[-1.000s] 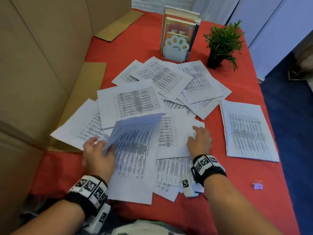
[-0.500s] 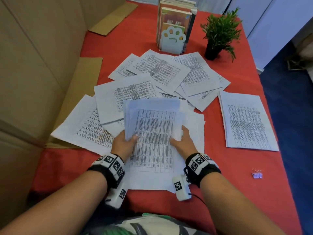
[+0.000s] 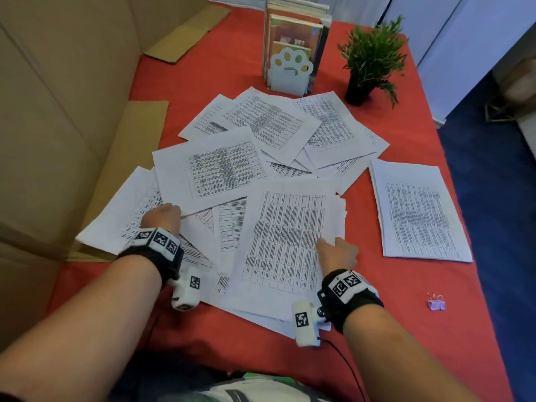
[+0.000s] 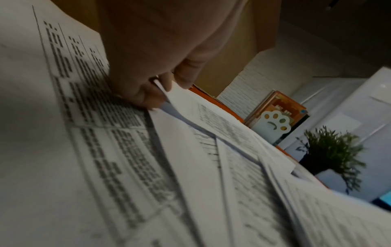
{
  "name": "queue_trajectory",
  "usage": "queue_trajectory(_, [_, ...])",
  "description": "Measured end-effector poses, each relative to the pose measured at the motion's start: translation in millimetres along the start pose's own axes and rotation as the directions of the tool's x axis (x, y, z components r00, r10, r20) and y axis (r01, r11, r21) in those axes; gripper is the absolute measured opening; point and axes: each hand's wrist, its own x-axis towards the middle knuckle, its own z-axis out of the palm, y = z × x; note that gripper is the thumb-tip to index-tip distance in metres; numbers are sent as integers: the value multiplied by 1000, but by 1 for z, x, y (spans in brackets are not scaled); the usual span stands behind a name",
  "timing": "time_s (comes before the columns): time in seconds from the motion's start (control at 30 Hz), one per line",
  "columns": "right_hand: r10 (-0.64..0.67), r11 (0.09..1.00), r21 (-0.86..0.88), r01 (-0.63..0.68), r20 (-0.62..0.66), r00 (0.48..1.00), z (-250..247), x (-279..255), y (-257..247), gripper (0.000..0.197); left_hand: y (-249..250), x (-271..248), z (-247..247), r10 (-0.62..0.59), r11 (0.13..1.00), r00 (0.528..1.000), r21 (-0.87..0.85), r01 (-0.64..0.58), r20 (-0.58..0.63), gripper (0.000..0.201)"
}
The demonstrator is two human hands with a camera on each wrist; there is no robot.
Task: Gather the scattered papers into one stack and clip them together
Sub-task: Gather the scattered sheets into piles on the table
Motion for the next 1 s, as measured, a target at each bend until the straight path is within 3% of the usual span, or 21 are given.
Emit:
queue_trajectory(0.13, [-1, 999, 45, 4, -78, 997, 4, -9, -7, 43, -14, -20, -3, 103, 994, 995, -24, -104, -11, 13])
queue_trajectory(0.27, [-199, 980, 16, 199, 23, 980, 1, 0, -12, 30, -42, -51, 1, 111, 994, 973, -10, -111, 202, 20])
queue_trajectory(0.33, [-248, 968, -12, 251, 114, 962, -5, 6, -18, 12, -55, -71, 2, 73, 994, 929, 52, -98, 364, 19])
queue_trajectory(0.43, [-273, 961, -8, 278, 166, 948, -15, 12, -23, 12, -51, -91, -3, -5, 993, 829, 98, -60, 559, 10])
queue_trajectory(0.47, [-273, 962, 12, 274, 148, 951, -17, 15, -24, 7, -46, -89, -5, 31, 989, 844, 107, -104, 535, 9])
queue_trajectory(0.53, [-239, 971, 22, 238, 132, 962, -18, 16, -22, 16, -31, -72, -10, 208, 931, 913, 216, -295, 351, 16])
queue_trajectory(0.6, [-161, 987, 39, 157, 135, 978, -16, 15, -22, 24, -19, -45, -16, 376, 854, 913, 322, -408, 159, 21])
queue_trajectory(0.67, [-93, 996, 6, 94, 210, 973, -13, 12, -18, 23, -15, -10, -18, 423, 803, 900, 418, -424, 101, 38])
queue_trajectory(0.73, [-41, 997, -49, 55, 259, 965, -11, 8, -17, 16, -15, 16, -17, 361, 760, 918, 519, -391, 162, 52])
queue_trajectory(0.8, [-2, 999, -46, 15, 260, 966, -12, 3, -18, 21, -15, 25, -13, 295, 701, 926, 605, -377, 235, 58])
queue_trajectory(0.83, [0, 1000, -28, 8, 270, 963, -12, 3, -18, 14, -14, 22, -10, 272, 677, 926, 632, -378, 263, 59])
queue_trajectory(0.87, [-18, 1000, 6, 17, 271, 963, -13, 3, -18, 10, -14, 17, -7, 265, 667, 921, 635, -389, 285, 60])
queue_trajectory(0.93, [-28, 997, 75, 7, 276, 961, -15, 5, -16, 28, -14, 2, 0, 285, 674, 898, 596, -436, 336, 62])
queue_trajectory(1.0, [-44, 990, 142, -1, 314, 948, -14, 9, -10, 31, -17, -18, 8, 342, 702, 859, 503, -504, 381, 58])
